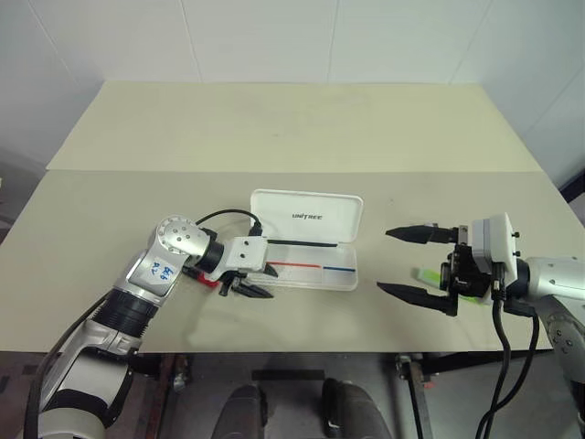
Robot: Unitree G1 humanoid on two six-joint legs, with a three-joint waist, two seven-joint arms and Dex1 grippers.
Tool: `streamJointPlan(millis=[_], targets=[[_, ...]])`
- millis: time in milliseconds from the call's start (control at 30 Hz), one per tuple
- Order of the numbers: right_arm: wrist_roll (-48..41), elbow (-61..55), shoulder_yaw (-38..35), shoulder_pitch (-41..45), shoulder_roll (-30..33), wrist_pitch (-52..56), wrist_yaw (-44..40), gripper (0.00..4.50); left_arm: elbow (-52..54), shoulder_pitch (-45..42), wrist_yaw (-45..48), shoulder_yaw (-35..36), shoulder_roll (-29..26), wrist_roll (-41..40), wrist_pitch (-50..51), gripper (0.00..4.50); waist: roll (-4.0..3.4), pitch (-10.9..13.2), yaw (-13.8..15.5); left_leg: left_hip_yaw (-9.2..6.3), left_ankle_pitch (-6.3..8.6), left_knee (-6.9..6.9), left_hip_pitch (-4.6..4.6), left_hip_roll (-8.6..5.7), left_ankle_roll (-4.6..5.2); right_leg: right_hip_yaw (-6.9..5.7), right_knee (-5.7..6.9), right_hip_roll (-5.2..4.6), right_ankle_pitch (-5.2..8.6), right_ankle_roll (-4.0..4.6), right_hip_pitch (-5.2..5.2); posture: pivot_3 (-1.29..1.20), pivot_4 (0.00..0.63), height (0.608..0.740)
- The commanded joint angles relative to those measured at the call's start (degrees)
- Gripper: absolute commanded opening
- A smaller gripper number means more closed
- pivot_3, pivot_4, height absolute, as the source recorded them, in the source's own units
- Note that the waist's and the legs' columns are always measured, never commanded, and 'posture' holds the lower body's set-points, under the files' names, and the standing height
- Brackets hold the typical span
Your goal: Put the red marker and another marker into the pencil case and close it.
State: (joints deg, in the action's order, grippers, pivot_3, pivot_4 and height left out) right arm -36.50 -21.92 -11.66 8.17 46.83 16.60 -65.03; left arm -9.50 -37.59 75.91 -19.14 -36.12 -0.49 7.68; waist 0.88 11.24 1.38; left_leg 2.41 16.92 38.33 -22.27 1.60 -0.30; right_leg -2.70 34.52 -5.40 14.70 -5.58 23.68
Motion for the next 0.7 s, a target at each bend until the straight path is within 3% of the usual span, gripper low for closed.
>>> streamJointPlan(millis=[33, 67, 400, 700], targets=[[0.59, 1.32, 0.45, 0.0, -0.95, -2.17, -1.17, 4.5, 3.65, 0.39, -0.07, 0.96, 0.35, -2.1, 2.96, 3.45, 0.0, 0.0, -0.02, 0.0, 0.0, 0.0, 0.0, 0.0, 0.0, 0.0, 0.0, 0.0, 0.0, 0.0, 0.0, 0.0, 0.15, 0.74], [1.08, 1.82, 0.86, 0.17, -1.1, -2.31, -1.24, 4.5, 4.53, 0.43, -0.11, 1.13, 0.32, -2.55, 3.83, 3.77, 0.0, 0.0, -0.03, 0.01, 0.0, 0.01, 0.0, 0.0, 0.0, 0.0, 0.01, 0.0, 0.0, 0.0, 0.0, 0.0, 0.15, 0.74], [3.28, 5.12, 3.16, 2.22, -3.76, -4.72, -1.63, 4.5, 9.04, 1.56, -0.71, 3.08, -1.02, -6.07, 7.82, 3.77, 0.0, 0.0, -0.05, 0.0, 0.0, 0.02, 0.0, 0.0, 0.0, 0.01, 0.02, 0.0, 0.0, 0.0, 0.01, 0.0, 0.15, 0.74], [-6.95, 6.48, 2.12, 3.25, -5.98, 0.35, -6.3, 4.5, 10.32, 4.41, -2.09, 9.46, -2.95, -10.68, 7.9, 3.77, 0.0, 0.0, -0.15, 0.0, 0.0, 0.02, 0.01, 0.03, 0.0, 0.01, 0.05, 0.0, 0.0, 0.01, 0.01, 0.0, 0.15, 0.74]])
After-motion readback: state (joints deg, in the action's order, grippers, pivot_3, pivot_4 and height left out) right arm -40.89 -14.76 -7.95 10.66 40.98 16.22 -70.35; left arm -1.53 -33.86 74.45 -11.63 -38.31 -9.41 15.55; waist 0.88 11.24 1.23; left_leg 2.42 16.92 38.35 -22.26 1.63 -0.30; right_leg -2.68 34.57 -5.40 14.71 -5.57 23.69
